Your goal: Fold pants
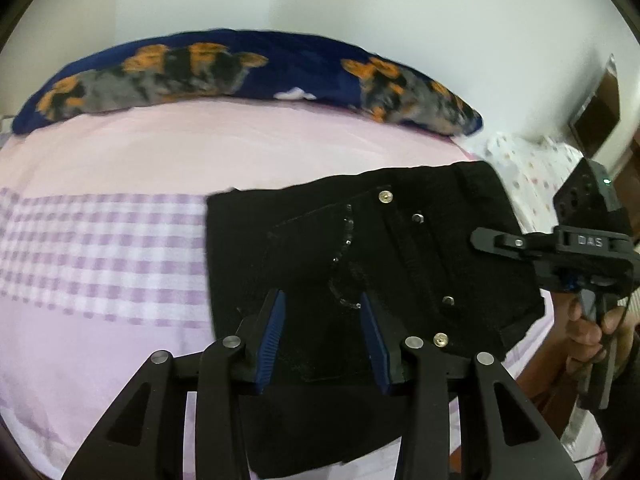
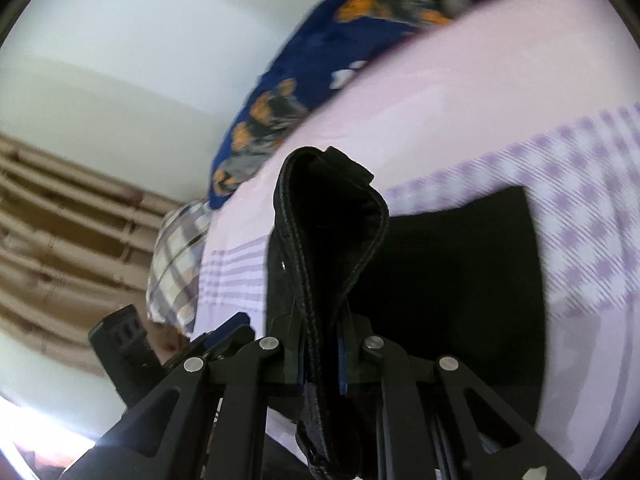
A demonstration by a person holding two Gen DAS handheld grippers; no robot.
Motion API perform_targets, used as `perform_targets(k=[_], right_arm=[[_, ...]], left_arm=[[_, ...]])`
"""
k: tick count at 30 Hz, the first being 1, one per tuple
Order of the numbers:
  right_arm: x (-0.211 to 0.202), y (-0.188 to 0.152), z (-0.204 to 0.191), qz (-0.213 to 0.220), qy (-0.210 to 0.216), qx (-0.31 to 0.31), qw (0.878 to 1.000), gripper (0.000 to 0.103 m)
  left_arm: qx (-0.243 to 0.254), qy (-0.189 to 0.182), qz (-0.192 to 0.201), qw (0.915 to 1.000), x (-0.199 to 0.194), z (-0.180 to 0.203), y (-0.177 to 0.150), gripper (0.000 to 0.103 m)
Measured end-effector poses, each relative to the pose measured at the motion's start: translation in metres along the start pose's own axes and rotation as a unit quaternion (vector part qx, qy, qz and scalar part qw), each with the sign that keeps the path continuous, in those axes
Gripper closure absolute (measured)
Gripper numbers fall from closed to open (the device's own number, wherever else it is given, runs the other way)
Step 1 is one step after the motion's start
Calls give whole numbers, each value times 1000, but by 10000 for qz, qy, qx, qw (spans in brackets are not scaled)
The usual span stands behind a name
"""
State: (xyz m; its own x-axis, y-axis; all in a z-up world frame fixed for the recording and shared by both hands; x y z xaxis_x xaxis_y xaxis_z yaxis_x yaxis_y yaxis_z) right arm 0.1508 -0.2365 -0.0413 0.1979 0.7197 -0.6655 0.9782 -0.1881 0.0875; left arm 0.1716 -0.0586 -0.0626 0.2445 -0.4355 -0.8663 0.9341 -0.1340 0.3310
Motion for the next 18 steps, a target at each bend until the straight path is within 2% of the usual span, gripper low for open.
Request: perform_targets(k=[4,6,10,12,15,18], right_arm=[[-9,-4,23,155,-64,245,9996,92],[-8,-5,32,180,-242,231,9993,92],[6,-6,58,65,-492,412,9979,92],[9,-7,67,39,-438,490,9978,91],[6,-9,70,33,-574,600,9965,76],[-6,-15,66,90,-775,580,9953,72]], left_arm=[[281,49,-176,9994,15,15,-8,62],[387,69,-328,9987,25,17,-13,62],[463,168,-698,9963,43,17,-25,62],[508,198,-827,9951,51,16,-32,62],[598,258,-818,9945,56,17,-38,62],[591,242,-817,9946,56,19,-39,60]])
Point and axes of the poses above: each gripper's, at about its wrist camera, not at the fingertips, and x roughly the way its jaws point, z to its right, y to its top, the point moved 7 cm from there along x, roughly the way its jaws point, and after that the axes turned 13 degrees about -z, right-handed, at the moved point
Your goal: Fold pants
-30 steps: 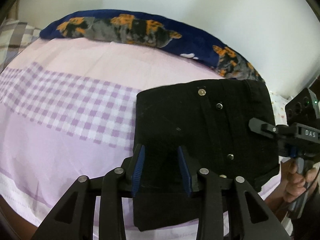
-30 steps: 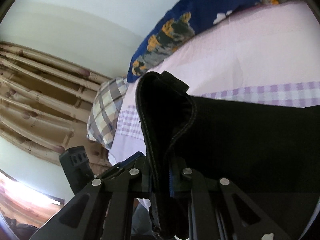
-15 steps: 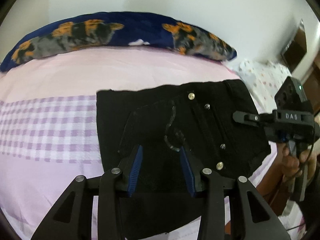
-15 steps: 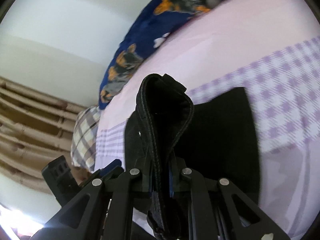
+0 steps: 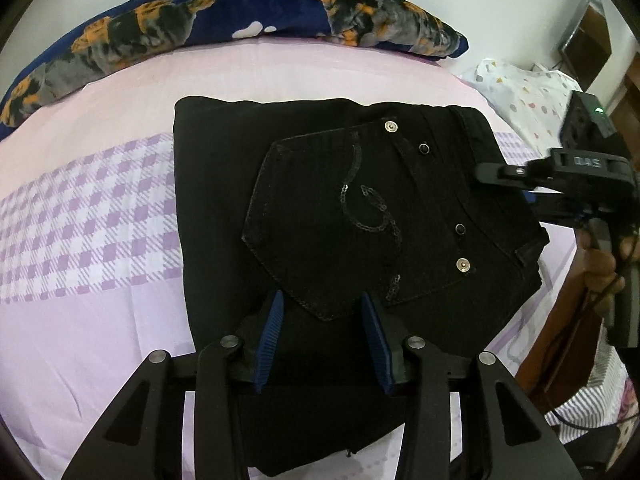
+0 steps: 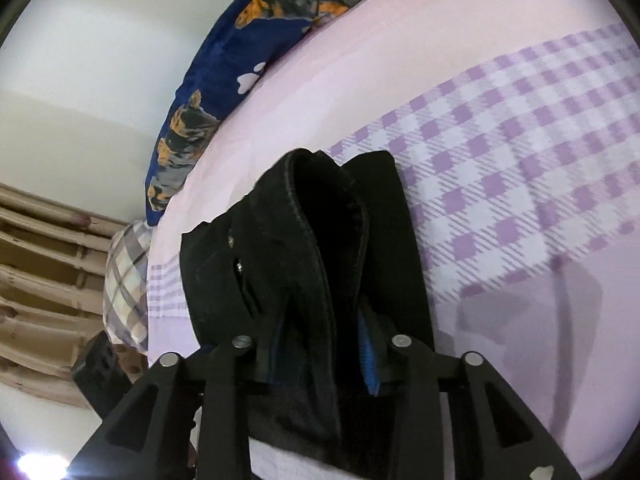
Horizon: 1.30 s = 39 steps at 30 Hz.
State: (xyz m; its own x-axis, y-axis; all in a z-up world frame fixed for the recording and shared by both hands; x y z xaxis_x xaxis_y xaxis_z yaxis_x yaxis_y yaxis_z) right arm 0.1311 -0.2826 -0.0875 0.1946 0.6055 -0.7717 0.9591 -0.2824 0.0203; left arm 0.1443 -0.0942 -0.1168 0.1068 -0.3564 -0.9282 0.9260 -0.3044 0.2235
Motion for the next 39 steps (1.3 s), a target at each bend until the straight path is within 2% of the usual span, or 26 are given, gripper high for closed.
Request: perform_targets(k=[3,10,19,21,23,25,29,31,34,39], right_arm=[[-19,-13,-2,120,15,39,9999,71],[-31,-48,1,-131,449,366,9982,71],[-17,-50,8,-216,360,477,9980,71],[-14,-54,7,-251,480,498,9973,71],[-14,-54,1,-191,405,360,9983,76],[-11,-53,-6,-219,517,264,9981,83],[0,-47,-7,-251,343,245,9988,83],[3,-46,-8,-232,394,296,9985,86],[-2,-48,-17,-86,300,148,9994,89],[-22,-55,-36,151,422,-12,9990,91]], left_arm=[[-71,-74,9,9999,0,-1,0,60],[-103,-62,44,9999,-2,-1,-8,58],[-88,6,55,9999,-1,3,-10,54],[-92,12,59,9999,-1,3,-11,53],[-74,36,58,9999,-1,4,-12,53],[-65,61,57,9999,0,4,-12,53],[-41,124,47,9999,1,5,-12,52],[-32,148,40,9999,2,6,-10,52],[-24,157,29,9999,2,6,-10,52],[8,68,-44,10000,-1,6,-9,51]])
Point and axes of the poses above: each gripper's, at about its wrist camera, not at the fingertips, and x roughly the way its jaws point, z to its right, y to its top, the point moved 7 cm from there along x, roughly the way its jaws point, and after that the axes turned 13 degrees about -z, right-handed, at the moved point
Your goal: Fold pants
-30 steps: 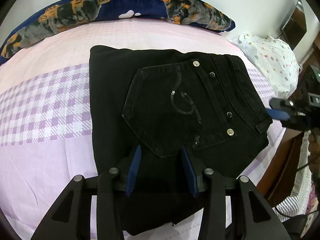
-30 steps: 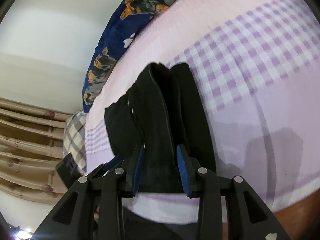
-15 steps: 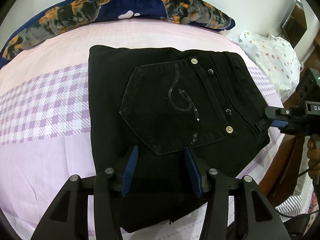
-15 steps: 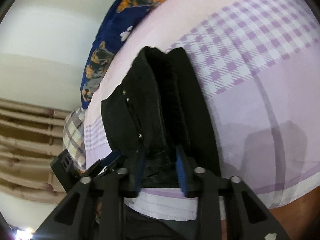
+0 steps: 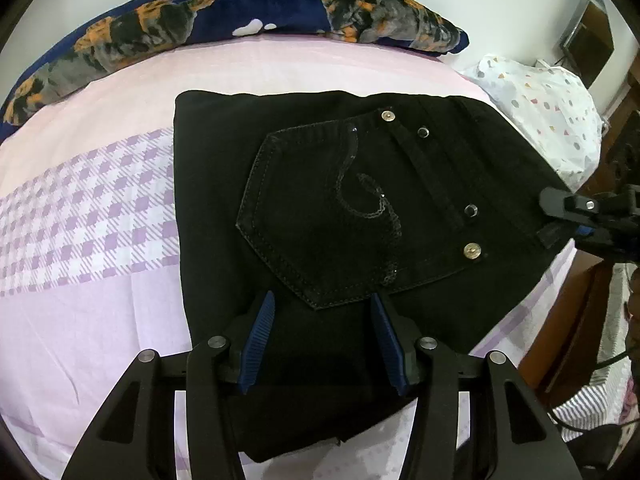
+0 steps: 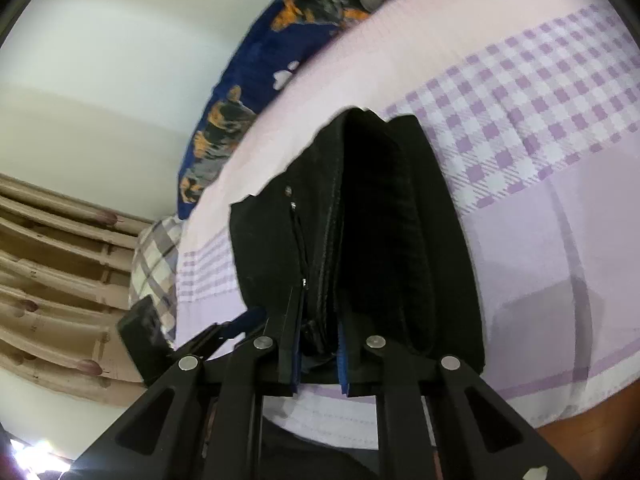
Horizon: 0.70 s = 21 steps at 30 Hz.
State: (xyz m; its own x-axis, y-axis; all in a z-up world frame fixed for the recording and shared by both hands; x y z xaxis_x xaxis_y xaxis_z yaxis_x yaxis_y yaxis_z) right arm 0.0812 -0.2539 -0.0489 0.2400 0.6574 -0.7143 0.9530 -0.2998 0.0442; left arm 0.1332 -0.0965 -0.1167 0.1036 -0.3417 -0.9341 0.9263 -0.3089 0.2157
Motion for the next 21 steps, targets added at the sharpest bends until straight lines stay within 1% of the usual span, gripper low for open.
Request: perform_targets(k=[4,8,10,12,14,15,18,19,20,21], right_arm=[[-5,-9,4,2,-98,34,9999,91],[7,-16,36,-97,-314,304,9990,92],[14,-17,49,-98,-238,442,9987,92],[15,-18,53,-76,-137,488,9987,92],[14,-18,50,-78,-147,425,9990,89],[12,-17,46,-72,-170,344,9992,86],[8,-8,41,-55,-314,224,9992,80],[5,-3,41,1,-405,220,9989,77],[1,5,41,110,-481,206,9986,76],[-2,11,41,181,-459,174,9986,75]], left_arm=[[89,-18,-45,9999,-3,2,-4,50],[195,105,-117,9997,1,5,-10,48],[271,224,-99,9993,2,8,-10,48],[293,287,-100,9991,2,9,-11,48],[280,278,-104,9992,3,9,-11,48],[290,287,-97,9991,3,10,-11,47],[266,319,-94,9991,4,10,-11,47],[261,329,-96,9991,4,10,-10,47],[254,335,-93,9991,4,11,-11,47],[251,332,-90,9991,4,11,-11,47]])
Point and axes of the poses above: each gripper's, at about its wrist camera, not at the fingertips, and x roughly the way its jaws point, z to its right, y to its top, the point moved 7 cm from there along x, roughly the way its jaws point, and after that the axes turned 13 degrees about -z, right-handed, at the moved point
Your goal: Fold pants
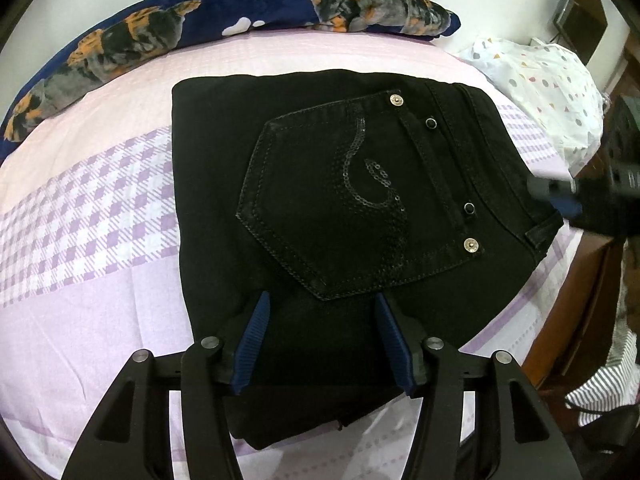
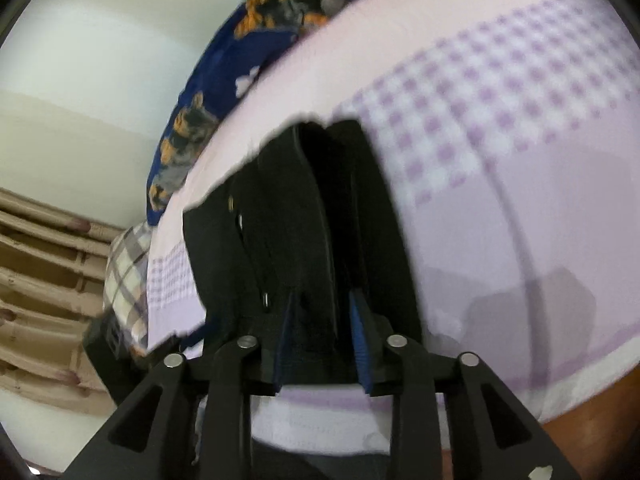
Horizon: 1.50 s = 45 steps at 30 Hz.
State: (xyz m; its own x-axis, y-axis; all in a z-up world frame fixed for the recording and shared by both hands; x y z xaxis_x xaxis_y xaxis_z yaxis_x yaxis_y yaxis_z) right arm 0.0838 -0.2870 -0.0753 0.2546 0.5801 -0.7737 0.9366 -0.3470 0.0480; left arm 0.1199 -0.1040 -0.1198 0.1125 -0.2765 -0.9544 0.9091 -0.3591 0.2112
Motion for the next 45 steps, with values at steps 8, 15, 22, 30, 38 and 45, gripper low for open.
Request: perform_targets(k=[8,15,22,30,38,45], right_arm=[[11,64,-4,274,203,-48,9994,78],[-3,61,-17,734,-385,-290,9961,100],[11,57,10,666,-530,-28,9964,99],[15,51,16,557,-886,50,9945,66],[12,19,28,403,-969,28,9945,64],[8,5,30,313,-1001,41,9945,62]], left_arm=[[-29,13,-5,10000,0,-2,1,46],[31,-40,-25,10000,-4,1,2,46],[337,-27,-79,9994,2,18,1,46],[311,13,-97,9995,2,20,2,45],[326,124,-78,9994,0,20,5,44],[409,452,221,9979,-23,16,6,44]])
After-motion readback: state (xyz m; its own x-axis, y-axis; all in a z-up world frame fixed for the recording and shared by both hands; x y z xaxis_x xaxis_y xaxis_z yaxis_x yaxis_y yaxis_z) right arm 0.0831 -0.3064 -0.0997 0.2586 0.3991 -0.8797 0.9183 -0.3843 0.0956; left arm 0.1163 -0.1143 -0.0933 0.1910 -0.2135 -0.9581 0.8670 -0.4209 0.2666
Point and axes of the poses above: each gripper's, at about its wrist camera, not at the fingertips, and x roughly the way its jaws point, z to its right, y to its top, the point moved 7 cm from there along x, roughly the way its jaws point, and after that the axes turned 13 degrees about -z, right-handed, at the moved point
